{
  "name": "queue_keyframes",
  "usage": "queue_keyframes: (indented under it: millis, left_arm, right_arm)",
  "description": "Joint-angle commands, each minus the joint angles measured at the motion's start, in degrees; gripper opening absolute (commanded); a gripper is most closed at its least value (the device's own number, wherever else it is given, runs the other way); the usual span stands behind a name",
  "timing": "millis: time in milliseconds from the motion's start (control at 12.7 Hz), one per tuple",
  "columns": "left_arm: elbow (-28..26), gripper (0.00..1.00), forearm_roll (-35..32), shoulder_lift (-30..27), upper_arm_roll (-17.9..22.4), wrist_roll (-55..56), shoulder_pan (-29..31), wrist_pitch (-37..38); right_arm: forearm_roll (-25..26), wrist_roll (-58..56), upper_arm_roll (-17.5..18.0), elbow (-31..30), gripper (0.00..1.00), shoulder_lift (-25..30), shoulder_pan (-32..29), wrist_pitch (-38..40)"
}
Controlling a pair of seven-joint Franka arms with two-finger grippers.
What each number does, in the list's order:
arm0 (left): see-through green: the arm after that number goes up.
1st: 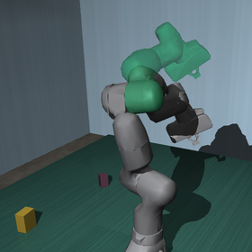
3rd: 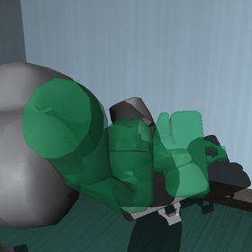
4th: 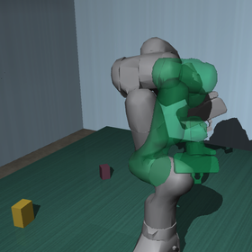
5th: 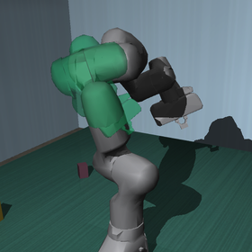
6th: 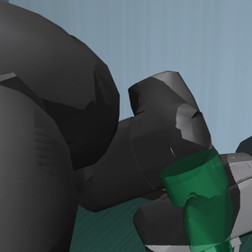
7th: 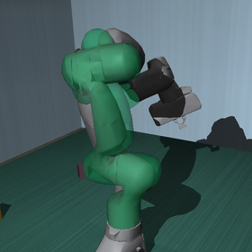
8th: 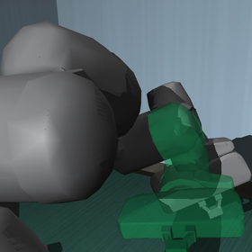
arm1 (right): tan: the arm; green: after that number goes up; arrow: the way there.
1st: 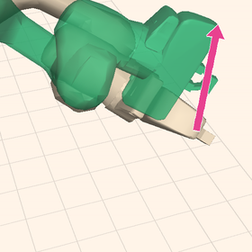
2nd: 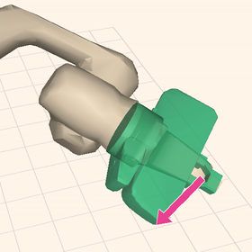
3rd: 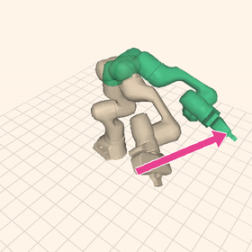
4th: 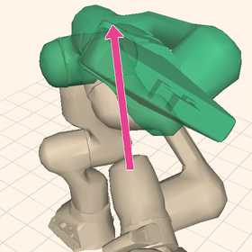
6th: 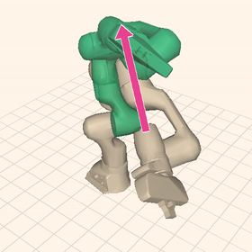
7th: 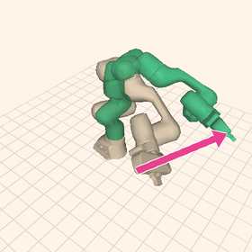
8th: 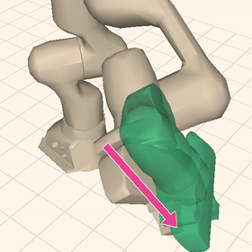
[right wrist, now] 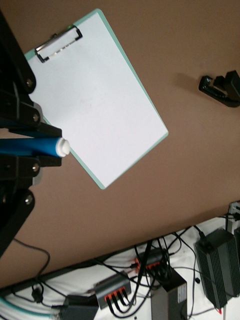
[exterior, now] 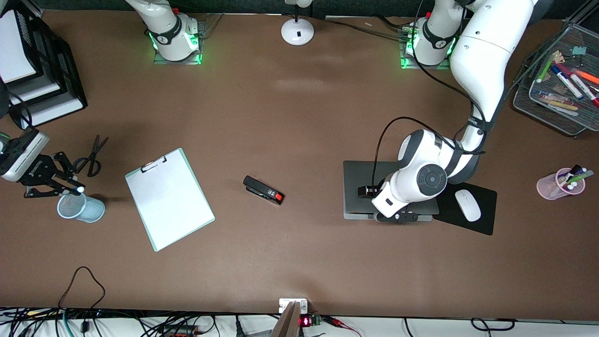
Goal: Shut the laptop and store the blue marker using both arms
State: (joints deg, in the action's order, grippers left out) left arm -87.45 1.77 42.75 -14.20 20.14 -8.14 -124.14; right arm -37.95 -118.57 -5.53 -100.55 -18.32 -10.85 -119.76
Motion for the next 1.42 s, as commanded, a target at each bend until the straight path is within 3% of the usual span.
queue_keyframes:
  millis: [0, 552, 867, 1340]
  left_arm:
    - [2.1, 1.00, -1.3, 2.3, 0.1, -0.7, -0.7, -2.1]
    - [2.1, 1.00, -1.4, 4.3, 0.1, -0.7, -0.8, -4.8]
    - [2.1, 1.00, -1.4, 4.3, 0.2, -0.7, -0.8, -4.8]
    - [4.0, 1.00, -1.4, 1.7, 0.1, -0.2, -0.5, -1.5]
  right_arm:
    - [-2.3, -4.4, 0.8, 0.4, 0.09, -1.5, -3.3, 4.0]
    - [-2.3, -13.1, 0.9, 2.7, 0.09, -5.1, -7.1, 7.9]
    - [-2.4, -13.5, 1.0, 8.9, 0.09, -9.8, -9.1, 13.2]
    - [-8.4, -13.5, 1.0, 15.4, 0.09, -14.2, -10.4, 21.3]
